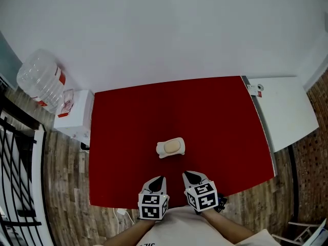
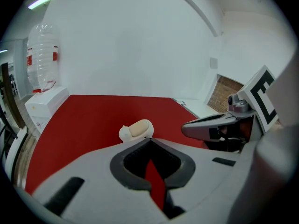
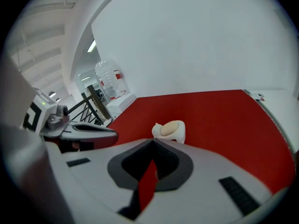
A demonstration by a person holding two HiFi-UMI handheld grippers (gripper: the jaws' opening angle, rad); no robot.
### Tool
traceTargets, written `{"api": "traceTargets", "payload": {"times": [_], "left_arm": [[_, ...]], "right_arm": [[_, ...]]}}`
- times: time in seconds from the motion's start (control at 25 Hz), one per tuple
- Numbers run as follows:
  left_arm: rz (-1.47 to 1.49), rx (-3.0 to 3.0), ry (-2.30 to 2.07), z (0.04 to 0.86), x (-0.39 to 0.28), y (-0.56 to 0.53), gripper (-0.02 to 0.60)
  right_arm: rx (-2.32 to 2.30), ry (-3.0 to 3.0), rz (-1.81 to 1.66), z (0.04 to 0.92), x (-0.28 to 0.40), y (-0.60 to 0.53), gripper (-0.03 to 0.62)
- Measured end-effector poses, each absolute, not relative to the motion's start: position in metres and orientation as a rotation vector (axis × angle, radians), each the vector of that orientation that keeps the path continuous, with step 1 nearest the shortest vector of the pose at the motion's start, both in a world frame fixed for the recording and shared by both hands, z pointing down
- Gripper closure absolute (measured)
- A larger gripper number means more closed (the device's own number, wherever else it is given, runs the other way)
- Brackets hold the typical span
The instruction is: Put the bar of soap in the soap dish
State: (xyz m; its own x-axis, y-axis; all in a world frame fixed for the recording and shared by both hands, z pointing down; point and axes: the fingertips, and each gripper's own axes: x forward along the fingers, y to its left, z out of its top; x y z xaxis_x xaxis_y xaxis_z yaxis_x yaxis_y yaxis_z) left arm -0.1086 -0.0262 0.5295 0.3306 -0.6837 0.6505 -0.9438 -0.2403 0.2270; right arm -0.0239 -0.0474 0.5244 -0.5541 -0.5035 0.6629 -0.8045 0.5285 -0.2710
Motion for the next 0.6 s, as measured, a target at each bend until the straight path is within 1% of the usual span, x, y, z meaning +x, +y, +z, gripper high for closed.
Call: {"api": "traceTargets", "payload": {"times": [0.6], "left_arm": [[0.567, 2.017, -1.418, 0.5279, -0.1064, -0.0198, 0.575]], "right_arm": [[1.049, -2.283, 0.780, 0.5206, -0.0248, -0.0395, 0.591]]}}
